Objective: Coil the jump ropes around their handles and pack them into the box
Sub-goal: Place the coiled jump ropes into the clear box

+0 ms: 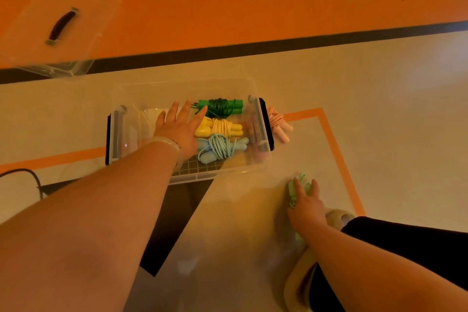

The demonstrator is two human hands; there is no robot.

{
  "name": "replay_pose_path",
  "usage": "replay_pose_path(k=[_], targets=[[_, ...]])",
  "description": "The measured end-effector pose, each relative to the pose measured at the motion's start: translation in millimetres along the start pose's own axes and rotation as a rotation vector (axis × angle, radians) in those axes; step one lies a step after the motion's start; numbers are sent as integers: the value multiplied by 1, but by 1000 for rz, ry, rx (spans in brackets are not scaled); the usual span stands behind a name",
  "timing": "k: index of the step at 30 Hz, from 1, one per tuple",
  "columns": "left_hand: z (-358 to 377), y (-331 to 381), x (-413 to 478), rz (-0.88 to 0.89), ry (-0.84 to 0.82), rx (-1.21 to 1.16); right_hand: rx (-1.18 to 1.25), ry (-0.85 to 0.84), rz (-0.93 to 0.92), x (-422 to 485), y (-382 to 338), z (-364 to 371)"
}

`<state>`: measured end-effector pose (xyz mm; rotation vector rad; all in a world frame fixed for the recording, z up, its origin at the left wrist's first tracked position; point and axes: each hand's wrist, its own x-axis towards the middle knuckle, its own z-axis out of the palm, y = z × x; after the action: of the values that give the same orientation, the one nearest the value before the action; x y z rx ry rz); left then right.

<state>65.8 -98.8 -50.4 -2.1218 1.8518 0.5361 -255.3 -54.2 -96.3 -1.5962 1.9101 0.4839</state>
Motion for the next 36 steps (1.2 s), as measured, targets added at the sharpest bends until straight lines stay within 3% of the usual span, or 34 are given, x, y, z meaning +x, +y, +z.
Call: replay_pose_path(k=[7, 10, 13, 19, 24, 31, 36], targets=[[-7, 2, 3, -14, -2, -22, 264, 344, -138, 4, -28, -43], [-12, 2, 4, -21, 24, -31, 348, 532, -297, 10, -55, -77], [-13, -2, 5, -30, 27, -60, 294, 595, -502, 9, -89, -102], [-10, -18, 5, -69, 17, -90, 100, 466, -840, 2, -146, -95], [-14, -42, 1, -128, -17, -82, -102, 190, -832, 6, -181, -72], [3, -96, -12, -361, 39, 15, -203, 64, -806, 18, -206, -51], [10, -114, -14, -430, -89, -314, -275, 11, -798, 21, -229, -40]])
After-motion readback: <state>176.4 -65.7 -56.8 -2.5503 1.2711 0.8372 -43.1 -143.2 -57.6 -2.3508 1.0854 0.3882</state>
